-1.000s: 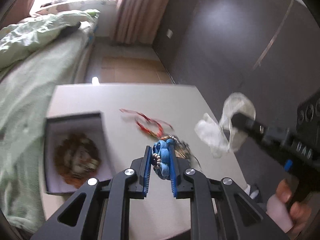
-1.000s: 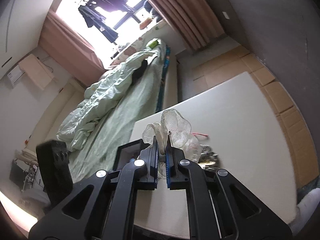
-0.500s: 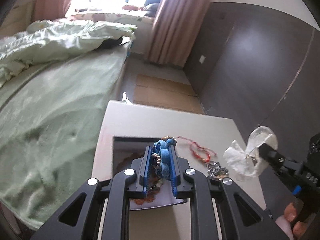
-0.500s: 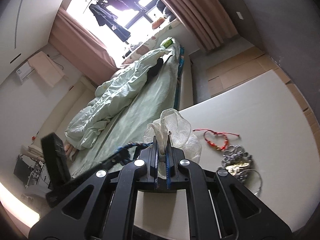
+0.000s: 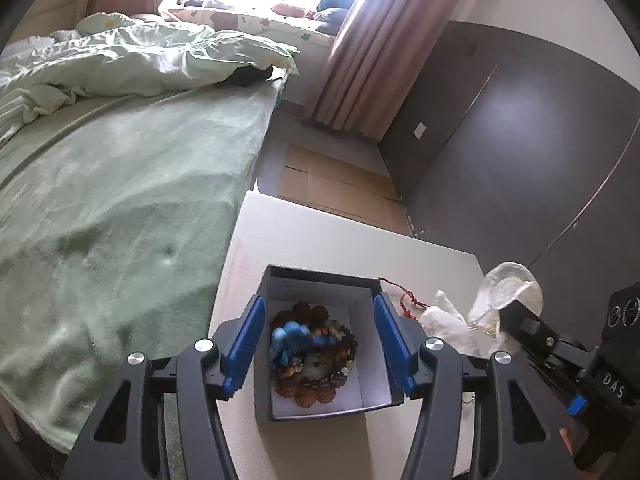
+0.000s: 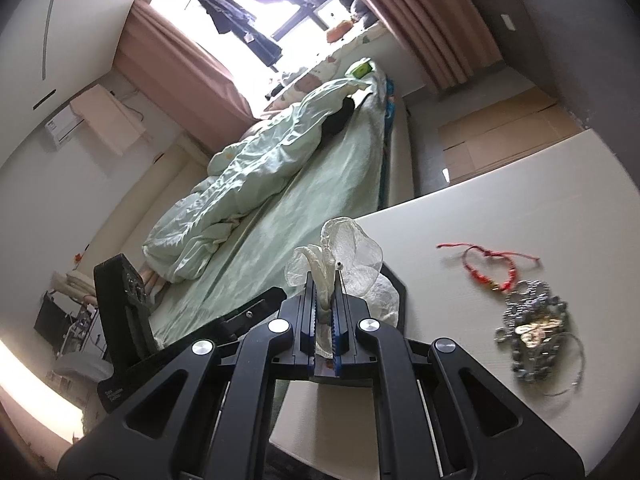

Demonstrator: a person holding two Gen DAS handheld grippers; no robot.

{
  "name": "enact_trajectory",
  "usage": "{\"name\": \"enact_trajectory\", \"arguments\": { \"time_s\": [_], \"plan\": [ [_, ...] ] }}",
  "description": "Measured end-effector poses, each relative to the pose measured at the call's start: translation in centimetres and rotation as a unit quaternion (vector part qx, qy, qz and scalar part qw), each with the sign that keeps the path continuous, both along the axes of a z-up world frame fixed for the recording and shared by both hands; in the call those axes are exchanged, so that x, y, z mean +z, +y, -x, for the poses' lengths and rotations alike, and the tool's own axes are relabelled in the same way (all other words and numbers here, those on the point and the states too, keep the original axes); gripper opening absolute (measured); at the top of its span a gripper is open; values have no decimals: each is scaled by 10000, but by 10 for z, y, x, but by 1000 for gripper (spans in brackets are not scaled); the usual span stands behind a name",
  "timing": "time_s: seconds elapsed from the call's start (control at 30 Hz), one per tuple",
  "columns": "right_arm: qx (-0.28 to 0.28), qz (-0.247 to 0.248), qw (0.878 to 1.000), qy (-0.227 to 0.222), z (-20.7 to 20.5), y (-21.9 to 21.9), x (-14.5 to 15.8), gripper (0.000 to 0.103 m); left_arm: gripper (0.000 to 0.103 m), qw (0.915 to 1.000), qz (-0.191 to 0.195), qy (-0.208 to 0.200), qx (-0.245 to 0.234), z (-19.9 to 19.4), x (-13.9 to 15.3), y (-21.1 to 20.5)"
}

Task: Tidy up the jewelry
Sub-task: 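Lower the blue figurine into the black box with the left gripper while the right drops the pouch in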

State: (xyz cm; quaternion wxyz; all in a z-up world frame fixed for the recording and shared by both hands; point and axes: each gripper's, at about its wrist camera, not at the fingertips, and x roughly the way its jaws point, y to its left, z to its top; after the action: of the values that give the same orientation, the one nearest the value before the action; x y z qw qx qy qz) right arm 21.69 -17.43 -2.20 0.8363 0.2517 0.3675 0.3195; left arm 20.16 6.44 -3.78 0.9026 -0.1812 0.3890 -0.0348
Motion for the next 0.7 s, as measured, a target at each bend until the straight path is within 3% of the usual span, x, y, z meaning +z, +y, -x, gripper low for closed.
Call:
{"name": "enact_trajectory", "arguments": {
  "time_s": [0.33, 0.4, 0.43, 0.47, 0.5, 0.7],
  "plan": [
    [303, -88, 9992, 237, -8, 36, -14, 7, 60, 10000, -10, -44, 36, 10, 2, 11],
    [272, 143, 9990, 326, -9, 46, -16, 10, 60, 10000, 29, -21, 46, 10, 1, 15],
    [264, 274, 9983, 438, -10, 49, -19, 35, 61, 10000, 51, -8, 49, 10, 1, 16],
    [246, 330, 9977, 538, -11, 50, -22, 71, 62, 10000, 70, 0, 52, 11, 1, 18],
    [123, 356, 9973, 634, -11, 48, -25, 83, 62, 10000, 69, -7, 53, 12, 1, 19],
    [-161, 334, 9983, 457, -3, 22, -10, 86, 66, 10000, -30, -38, -18, 14, 3, 13]
  ]
}}
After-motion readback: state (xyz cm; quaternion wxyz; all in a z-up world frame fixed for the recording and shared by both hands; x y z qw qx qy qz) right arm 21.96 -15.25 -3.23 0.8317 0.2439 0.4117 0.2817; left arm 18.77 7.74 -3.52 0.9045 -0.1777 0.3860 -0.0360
